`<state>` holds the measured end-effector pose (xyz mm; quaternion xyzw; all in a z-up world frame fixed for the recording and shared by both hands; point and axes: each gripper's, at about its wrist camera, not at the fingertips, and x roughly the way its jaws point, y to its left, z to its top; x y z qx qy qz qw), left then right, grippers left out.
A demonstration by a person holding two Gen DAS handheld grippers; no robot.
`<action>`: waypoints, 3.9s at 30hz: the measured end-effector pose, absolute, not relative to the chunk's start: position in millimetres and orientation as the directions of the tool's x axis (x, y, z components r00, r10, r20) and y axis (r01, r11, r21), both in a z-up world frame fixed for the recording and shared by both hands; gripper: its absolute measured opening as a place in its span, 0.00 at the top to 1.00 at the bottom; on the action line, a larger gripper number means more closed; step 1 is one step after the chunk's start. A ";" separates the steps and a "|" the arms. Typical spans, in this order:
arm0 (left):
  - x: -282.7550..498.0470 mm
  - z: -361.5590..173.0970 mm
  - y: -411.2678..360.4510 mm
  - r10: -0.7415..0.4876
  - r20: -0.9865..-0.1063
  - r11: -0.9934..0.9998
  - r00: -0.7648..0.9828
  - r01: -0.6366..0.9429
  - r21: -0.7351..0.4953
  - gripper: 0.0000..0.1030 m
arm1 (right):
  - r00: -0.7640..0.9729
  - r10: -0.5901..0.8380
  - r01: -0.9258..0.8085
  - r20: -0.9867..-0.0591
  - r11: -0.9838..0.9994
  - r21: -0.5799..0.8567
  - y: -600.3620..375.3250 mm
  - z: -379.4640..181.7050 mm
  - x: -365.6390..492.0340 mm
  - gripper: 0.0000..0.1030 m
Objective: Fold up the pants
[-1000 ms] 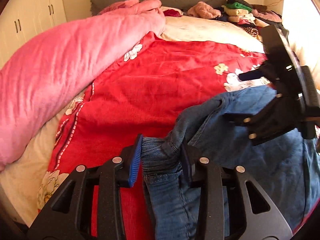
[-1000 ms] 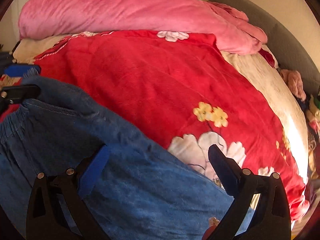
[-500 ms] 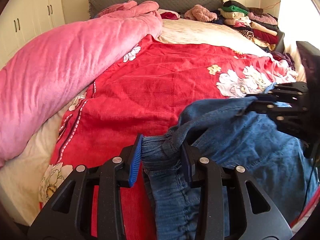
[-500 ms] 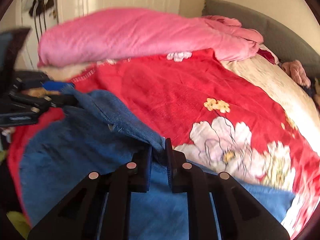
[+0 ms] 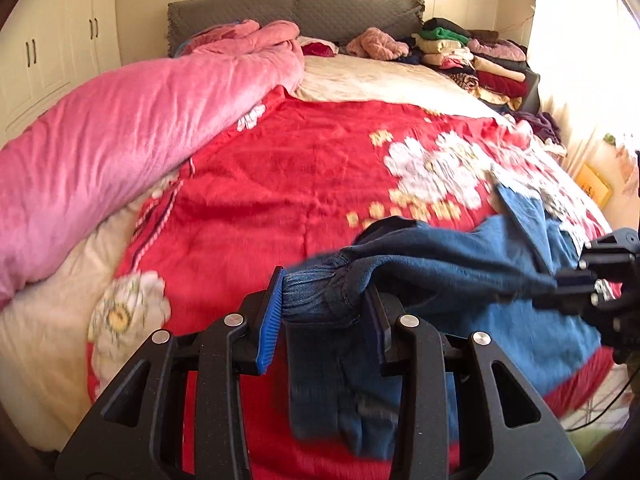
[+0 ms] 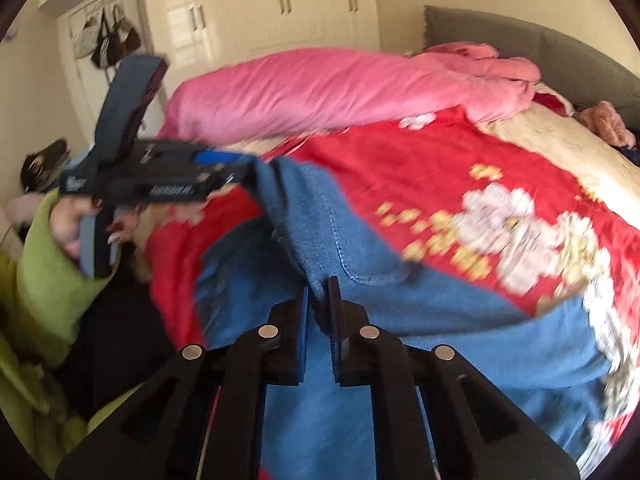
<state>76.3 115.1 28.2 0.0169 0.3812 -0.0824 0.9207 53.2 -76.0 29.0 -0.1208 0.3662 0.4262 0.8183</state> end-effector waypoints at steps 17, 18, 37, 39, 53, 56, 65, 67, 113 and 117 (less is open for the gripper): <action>8.7 -6.5 140.6 -0.135 -0.779 0.990 0.612 0.122 -0.076 0.68 | 0.281 0.546 -0.794 -0.789 0.594 0.128 -53.1 -16.8 7.3 0.91; 3.7 0.3 140.7 -0.118 -0.767 0.992 0.630 0.106 -0.065 0.70 | 0.282 0.545 -0.801 -0.790 0.587 0.120 -51.8 -16.4 5.2 0.91; 27.8 -30.3 80.4 -0.131 -0.806 0.978 0.577 0.208 -0.010 0.73 | 0.320 0.568 -0.743 -0.758 0.647 0.172 -62.7 -10.0 5.5 0.75; 26.1 -32.0 81.1 -0.135 -0.804 0.977 0.579 0.211 -0.012 0.73 | 0.305 0.533 -0.716 -0.789 0.675 0.178 -61.2 -21.5 12.9 0.70; 9.6 0.5 88.2 -0.158 -0.743 0.982 0.651 0.179 -0.051 0.59 | 0.419 0.541 -0.627 -0.729 0.753 0.199 -119.1 18.8 12.4 0.52; 5.4 13.4 84.6 -0.173 -0.723 0.980 0.669 0.187 -0.061 0.52 | 0.484 0.506 -0.559 -0.714 0.806 0.193 -149.2 28.7 23.0 0.52; 14.8 19.8 18.5 -0.313 -0.735 0.931 0.602 0.347 -0.113 0.43 | 0.570 0.399 -0.376 -0.718 0.904 0.204 -203.9 44.2 82.5 0.51; 17.9 17.7 1.4 -0.350 -0.740 0.913 0.575 0.385 -0.132 0.43 | 0.574 0.369 -0.339 -0.731 0.920 0.198 -211.2 42.8 100.0 0.51; 54.8 -40.1 -72.5 -0.448 -0.789 0.851 0.420 0.470 -0.233 0.94 | 0.663 0.178 -0.036 -0.727 0.978 0.207 -309.3 48.7 137.6 0.87; 50.1 -35.3 -69.9 -0.432 -0.789 0.854 0.437 0.480 -0.201 1.00 | 0.659 0.163 -0.002 -0.734 0.977 0.215 -331.5 49.1 93.7 0.87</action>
